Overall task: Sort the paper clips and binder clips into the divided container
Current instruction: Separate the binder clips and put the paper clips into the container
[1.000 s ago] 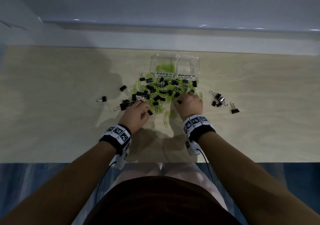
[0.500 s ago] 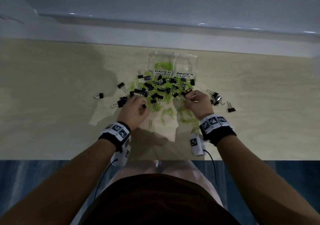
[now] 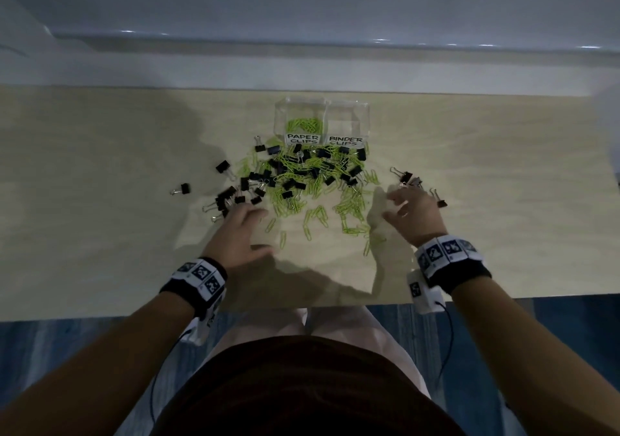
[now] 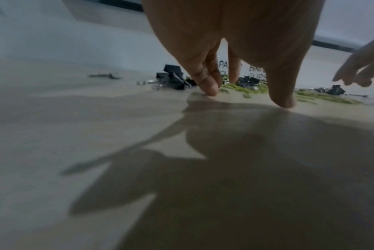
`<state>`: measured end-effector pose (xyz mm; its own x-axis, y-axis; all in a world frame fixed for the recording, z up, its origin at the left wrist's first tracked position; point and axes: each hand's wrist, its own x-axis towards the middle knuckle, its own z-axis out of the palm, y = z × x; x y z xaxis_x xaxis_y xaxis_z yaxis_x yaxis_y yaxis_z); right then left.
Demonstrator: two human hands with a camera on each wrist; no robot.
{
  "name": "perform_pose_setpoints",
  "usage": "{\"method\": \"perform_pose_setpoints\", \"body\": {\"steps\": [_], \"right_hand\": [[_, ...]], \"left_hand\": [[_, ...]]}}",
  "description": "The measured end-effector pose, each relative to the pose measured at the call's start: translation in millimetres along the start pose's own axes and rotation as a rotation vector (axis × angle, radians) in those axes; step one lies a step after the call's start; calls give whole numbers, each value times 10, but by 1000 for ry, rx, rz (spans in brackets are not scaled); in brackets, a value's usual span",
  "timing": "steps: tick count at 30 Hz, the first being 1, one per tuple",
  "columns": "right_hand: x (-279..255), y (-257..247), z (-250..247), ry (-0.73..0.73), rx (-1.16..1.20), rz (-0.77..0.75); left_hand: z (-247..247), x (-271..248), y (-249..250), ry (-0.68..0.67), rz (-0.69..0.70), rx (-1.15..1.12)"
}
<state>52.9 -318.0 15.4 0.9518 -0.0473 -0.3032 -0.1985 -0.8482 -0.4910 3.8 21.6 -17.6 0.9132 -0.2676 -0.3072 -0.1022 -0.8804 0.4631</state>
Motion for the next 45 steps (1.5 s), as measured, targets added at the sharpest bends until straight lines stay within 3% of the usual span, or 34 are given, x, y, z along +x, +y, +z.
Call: {"method": "perform_pose_setpoints", "body": {"steps": [3,5,8,13,18,23,27,30,34,38,42,45], "right_hand": [[-193,-190,180,-193,-49,-43],[-218,-310,333,-237,-73,-63],[-150,-449,545,-202,-88,-77],[-54,-622,696,-129,-95,-307],[31,-658,660,-56,-126,-434],[140,-572,523,59,43,-386],[231,-480,378,68,262,-131],[395,-586,216,58,357,-64],[748,-1041,-38,80,426,-103],[1182,-1492,-75,101,408,-181],[1362,-1578,9,0,291,-213],[1216,-1372,-9,34,210,-302]], "left_hand": [[77,74,158,4,-13,-25],[119,149,290,18,3,-56],[164,280,470,20,41,-52],[190,488,690,39,112,-68],[143,647,791,13,160,-3],[143,671,763,8,199,-1],[150,686,822,-92,220,90],[101,746,894,-137,180,102],[34,790,915,-213,158,144],[-39,786,817,-206,123,-35],[-241,774,780,-76,83,-260],[-573,900,794,57,38,-371]]}}
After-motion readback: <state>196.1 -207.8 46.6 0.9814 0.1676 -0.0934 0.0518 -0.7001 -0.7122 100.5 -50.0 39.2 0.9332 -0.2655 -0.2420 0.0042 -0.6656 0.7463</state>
